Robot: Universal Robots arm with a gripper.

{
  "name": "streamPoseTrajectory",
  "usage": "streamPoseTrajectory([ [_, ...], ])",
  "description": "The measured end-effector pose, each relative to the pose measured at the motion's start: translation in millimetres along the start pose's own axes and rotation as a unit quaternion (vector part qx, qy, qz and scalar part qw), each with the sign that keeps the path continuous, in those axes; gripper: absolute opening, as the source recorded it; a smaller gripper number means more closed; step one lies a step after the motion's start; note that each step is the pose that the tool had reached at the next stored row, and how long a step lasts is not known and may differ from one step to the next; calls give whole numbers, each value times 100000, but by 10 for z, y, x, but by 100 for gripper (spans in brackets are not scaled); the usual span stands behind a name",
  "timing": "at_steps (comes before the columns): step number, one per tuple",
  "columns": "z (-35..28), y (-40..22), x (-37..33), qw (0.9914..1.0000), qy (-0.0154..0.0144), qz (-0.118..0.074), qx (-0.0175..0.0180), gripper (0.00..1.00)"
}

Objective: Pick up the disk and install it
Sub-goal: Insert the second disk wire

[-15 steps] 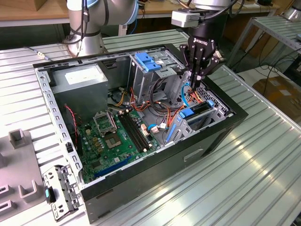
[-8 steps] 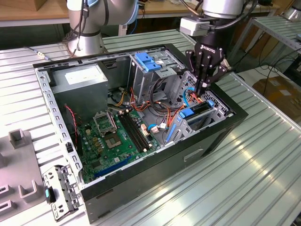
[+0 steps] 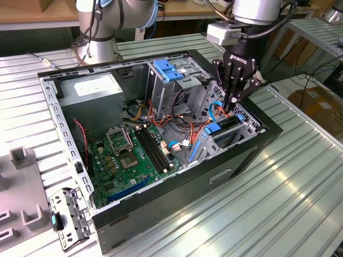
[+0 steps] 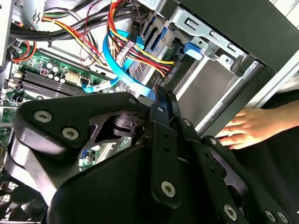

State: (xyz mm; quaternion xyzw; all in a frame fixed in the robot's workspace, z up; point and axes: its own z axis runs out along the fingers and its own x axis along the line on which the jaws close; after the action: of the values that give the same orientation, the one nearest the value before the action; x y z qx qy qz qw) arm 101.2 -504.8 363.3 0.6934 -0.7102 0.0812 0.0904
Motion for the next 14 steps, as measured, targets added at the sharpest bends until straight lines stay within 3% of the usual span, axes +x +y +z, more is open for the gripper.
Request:
streamPoseTrajectory([
  [1, 3, 33, 1, 100000, -171, -102, 71, 16],
  [2, 47, 77, 106, 99953, -3013, -358, 384, 16],
  [3, 76, 77, 195, 99885, -4753, -345, 501, 16],
  [7, 101, 75, 270, 99803, -6208, -307, 824, 16],
  [8, 109, 79, 291, 99762, -6819, -282, 982, 16],
  [9, 113, 82, 301, 99732, -7221, -279, 1101, 16],
  [10, 119, 88, 317, 99681, -7873, -281, 1302, 16],
  [14, 141, 97, 371, 99552, -9304, -251, 1643, 16],
])
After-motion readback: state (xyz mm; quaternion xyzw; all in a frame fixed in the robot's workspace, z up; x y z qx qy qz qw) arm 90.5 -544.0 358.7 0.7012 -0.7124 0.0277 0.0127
